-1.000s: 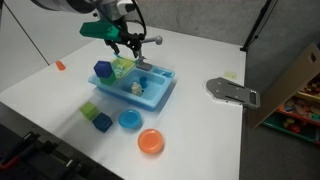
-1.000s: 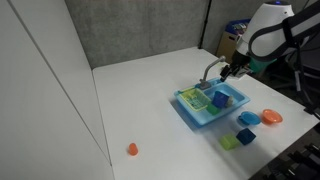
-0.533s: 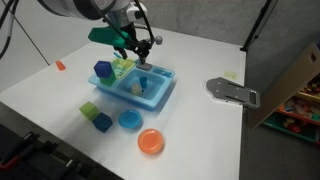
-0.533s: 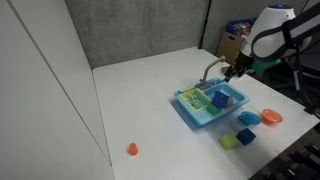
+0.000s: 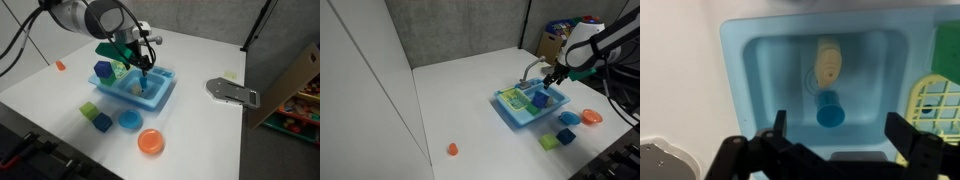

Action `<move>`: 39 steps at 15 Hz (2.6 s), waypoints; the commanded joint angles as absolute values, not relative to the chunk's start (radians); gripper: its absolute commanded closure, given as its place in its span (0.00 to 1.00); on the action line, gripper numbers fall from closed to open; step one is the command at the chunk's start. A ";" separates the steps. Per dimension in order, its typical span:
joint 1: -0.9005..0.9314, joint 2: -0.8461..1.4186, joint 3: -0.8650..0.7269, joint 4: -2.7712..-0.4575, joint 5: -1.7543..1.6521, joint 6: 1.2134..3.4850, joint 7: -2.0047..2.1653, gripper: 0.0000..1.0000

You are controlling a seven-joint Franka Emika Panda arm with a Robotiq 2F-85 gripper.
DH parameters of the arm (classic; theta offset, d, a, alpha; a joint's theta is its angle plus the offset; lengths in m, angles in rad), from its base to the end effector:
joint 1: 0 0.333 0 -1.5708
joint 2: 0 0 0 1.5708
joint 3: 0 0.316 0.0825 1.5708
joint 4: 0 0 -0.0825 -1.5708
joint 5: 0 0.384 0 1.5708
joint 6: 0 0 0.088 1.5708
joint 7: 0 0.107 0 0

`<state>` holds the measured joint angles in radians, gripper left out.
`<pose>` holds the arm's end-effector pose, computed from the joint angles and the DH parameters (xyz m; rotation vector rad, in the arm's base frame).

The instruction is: Put the blue building block on top of the green building block, remove the bottle from the sink and put it on top of the blue building block

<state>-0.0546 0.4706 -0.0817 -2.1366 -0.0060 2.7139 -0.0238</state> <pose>0.5771 -0.0790 0.1927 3.0860 -0.1488 0.1618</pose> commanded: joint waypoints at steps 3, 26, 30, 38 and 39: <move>-0.064 0.538 -0.081 -2.105 0.003 2.714 0.008 0.00; -0.066 0.591 -0.050 -2.087 -0.004 2.761 -0.020 0.90; -0.066 0.543 -0.049 -2.072 -0.002 2.735 -0.019 0.90; -0.045 0.400 -0.037 -2.064 -0.005 2.608 -0.021 0.90; -0.044 0.379 -0.030 -2.064 0.000 2.586 -0.026 0.90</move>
<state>-0.0461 0.4477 -0.0421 -2.0620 0.0034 2.6608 -0.0082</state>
